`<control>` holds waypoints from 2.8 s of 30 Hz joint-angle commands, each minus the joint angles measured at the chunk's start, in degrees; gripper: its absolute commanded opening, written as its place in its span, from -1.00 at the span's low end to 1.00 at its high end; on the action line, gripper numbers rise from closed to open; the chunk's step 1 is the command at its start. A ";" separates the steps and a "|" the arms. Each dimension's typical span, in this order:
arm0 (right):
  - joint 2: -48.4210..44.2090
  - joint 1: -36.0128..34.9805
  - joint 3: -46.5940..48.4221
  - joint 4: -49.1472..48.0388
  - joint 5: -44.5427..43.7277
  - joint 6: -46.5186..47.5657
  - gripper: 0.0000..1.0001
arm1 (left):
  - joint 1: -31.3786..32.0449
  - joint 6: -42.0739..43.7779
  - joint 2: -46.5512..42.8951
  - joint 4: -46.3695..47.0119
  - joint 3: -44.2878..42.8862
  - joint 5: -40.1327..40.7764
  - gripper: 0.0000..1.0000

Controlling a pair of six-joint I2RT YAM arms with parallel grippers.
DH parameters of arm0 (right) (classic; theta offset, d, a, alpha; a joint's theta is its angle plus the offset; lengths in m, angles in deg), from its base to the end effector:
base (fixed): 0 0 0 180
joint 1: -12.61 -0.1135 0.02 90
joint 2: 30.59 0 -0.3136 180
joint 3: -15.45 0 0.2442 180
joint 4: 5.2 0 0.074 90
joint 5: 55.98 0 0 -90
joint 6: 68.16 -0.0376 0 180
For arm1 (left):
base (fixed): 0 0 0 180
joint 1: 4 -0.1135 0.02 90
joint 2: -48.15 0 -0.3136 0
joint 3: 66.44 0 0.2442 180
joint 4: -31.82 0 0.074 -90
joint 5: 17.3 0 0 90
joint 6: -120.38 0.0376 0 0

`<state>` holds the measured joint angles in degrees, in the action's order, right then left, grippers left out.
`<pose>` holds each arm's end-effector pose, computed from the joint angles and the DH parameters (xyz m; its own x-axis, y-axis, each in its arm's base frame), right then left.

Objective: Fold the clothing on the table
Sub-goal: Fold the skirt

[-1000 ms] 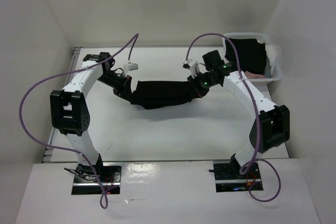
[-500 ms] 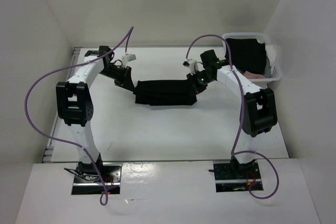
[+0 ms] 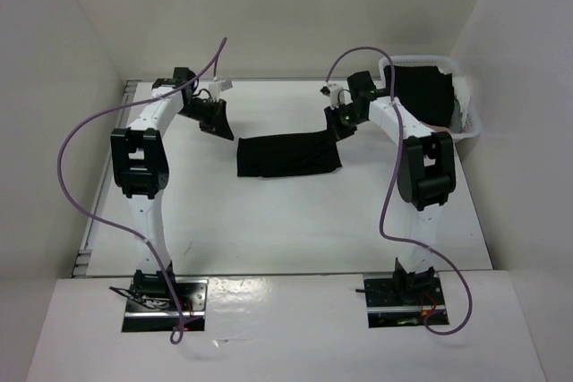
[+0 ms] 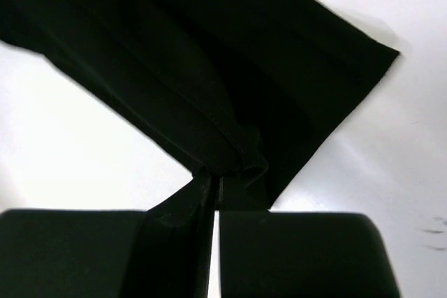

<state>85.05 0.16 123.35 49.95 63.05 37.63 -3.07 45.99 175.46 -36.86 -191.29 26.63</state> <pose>0.4319 0.1141 0.2682 -0.7263 -0.4040 -0.5560 -0.6257 0.7235 0.2917 0.4859 -0.0350 0.2577 -0.8456 0.2004 -0.4947 0.4896 0.6603 -0.5694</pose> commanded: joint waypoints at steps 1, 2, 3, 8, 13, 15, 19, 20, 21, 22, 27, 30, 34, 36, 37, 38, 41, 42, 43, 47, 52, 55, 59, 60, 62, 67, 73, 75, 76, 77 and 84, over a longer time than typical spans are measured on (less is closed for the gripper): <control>3.10 1.37 5.46 -2.52 -0.03 -1.20 -0.92 | -0.31 -2.34 1.53 2.16 -3.19 -0.69 -0.66; 4.06 1.37 7.47 -2.52 -0.03 -1.72 -0.88 | -0.31 -3.04 2.32 2.16 -4.15 -0.69 -0.66; 5.99 1.37 8.45 -2.00 -0.03 -1.73 -0.82 | -0.31 -3.05 2.33 2.68 -4.68 -0.69 -0.66; 11.71 1.37 16.10 -1.99 -0.03 -4.62 -0.05 | -0.84 -4.71 5.15 3.48 -8.37 0.00 -0.63; 15.93 1.37 23.13 -3.40 -2.93 -8.15 0.30 | -0.84 -5.25 6.20 4.89 -9.78 0.53 -0.61; 15.94 1.37 24.45 -1.30 -1.80 -8.15 0.32 | -0.84 -4.46 4.98 4.89 -8.38 1.06 -0.59; 10.17 -1.35 21.04 0.56 -4.77 -6.39 0.32 | -0.84 -2.53 -0.29 4.89 -3.21 4.22 -0.56; 8.48 -2.83 19.20 -0.23 -6.08 -4.73 0.32 | -0.84 -2.52 -1.26 4.89 -1.88 4.92 -0.56; 6.64 -3.63 14.92 -1.71 -8.97 -3.93 0.32 | -0.84 -1.39 -3.18 4.89 -0.57 5.80 -0.56; 2.62 -4.42 12.70 -2.68 -11.00 -3.32 0.32 | -0.84 -0.60 -4.25 4.36 0.75 6.33 -0.53; -6.29 -9.34 0.47 -6.39 -19.89 -1.99 0.40 | 0.57 3.36 -10.04 1.46 9.09 7.66 -0.50; -9.63 -9.96 -2.78 -6.91 -20.59 -1.99 0.40 | 1.62 3.98 -13.39 1.46 12.71 7.66 -0.47; -12.63 -12.68 -7.70 -9.98 -26.03 -0.85 0.40 | 2.76 5.13 -16.73 1.46 17.80 9.05 -0.42; -13.33 -15.05 -8.49 -10.86 -28.50 -0.07 0.40 | 3.29 5.13 -17.96 1.46 18.60 9.76 -0.39; -13.33 -16.02 -9.20 -11.39 -31.64 0.64 0.43 | 3.29 4.43 -18.58 1.46 18.61 9.76 -0.29; -13.33 -16.99 -9.20 -12.27 -33.33 1.17 0.43 | 2.68 3.38 -18.58 1.98 19.13 9.76 -0.19; -12.02 -22.25 -11.48 -15.08 -41.76 3.18 0.52 | -0.39 -2.15 -21.56 4.69 19.66 10.38 0.43; -11.32 -23.75 -12.01 -15.96 -43.96 3.71 0.56 | -1.10 -4.08 -22.70 5.67 20.45 10.99 0.56; -11.31 -26.81 -12.54 -16.66 -46.15 4.50 0.59 | -1.10 -5.84 -25.33 6.63 21.24 14.13 0.68; -9.47 -33.25 -15.18 -22.45 -54.95 7.23 0.69 | -1.72 -10.60 -31.67 9.19 23.17 22.06 1.00; -5.95 -35.18 -15.18 -23.70 -58.39 8.90 0.72 | -2.25 -12.19 -35.19 9.19 24.93 24.97 1.00; -5.42 -35.19 -15.70 -25.89 -60.06 9.43 0.74 | -3.47 -12.19 -36.42 8.67 26.95 25.49 1.00; -4.36 -35.19 -16.24 -27.22 -60.59 10.48 0.77 | -4.01 -12.19 -37.66 9.28 29.06 26.11 1.00; -3.84 -35.19 -16.76 -28.09 -60.59 10.49 0.77 | -4.61 -12.19 -38.35 9.28 29.07 26.11 1.00; -3.23 -35.19 -16.76 -28.71 -61.20 11.01 0.80 | -4.62 -12.19 -38.98 9.81 30.29 26.11 1.00; -1.11 -35.72 -14.22 -28.71 -61.20 11.63 0.87 | -5.15 -11.14 -39.59 9.81 31.43 26.64 1.00; 1.26 -38.27 -10.18 -28.71 -61.20 11.63 0.95 | -6.72 -10.61 -40.12 10.34 32.49 27.17 1.00; 1.87 -38.27 -7.81 -27.05 -61.20 10.85 0.95 | -6.73 -10.61 -40.64 10.34 32.49 27.17 1.00; 1.88 -38.79 -6.67 -26.00 -61.20 9.97 0.95 | -6.73 -10.08 -40.65 10.34 32.49 27.17 1.00; 1.88 -39.31 -4.74 -24.42 -61.20 9.96 0.95 | -7.25 -10.08 -41.17 10.34 33.02 27.17 1.00; 2.40 -40.02 -3.05 -25.10 -62.87 11.10 0.95 | -7.26 -9.55 -41.70 10.34 34.60 26.64 1.00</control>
<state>86.88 -39.40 118.58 25.19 2.62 48.61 -10.00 35.04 135.63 -27.13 -157.72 53.85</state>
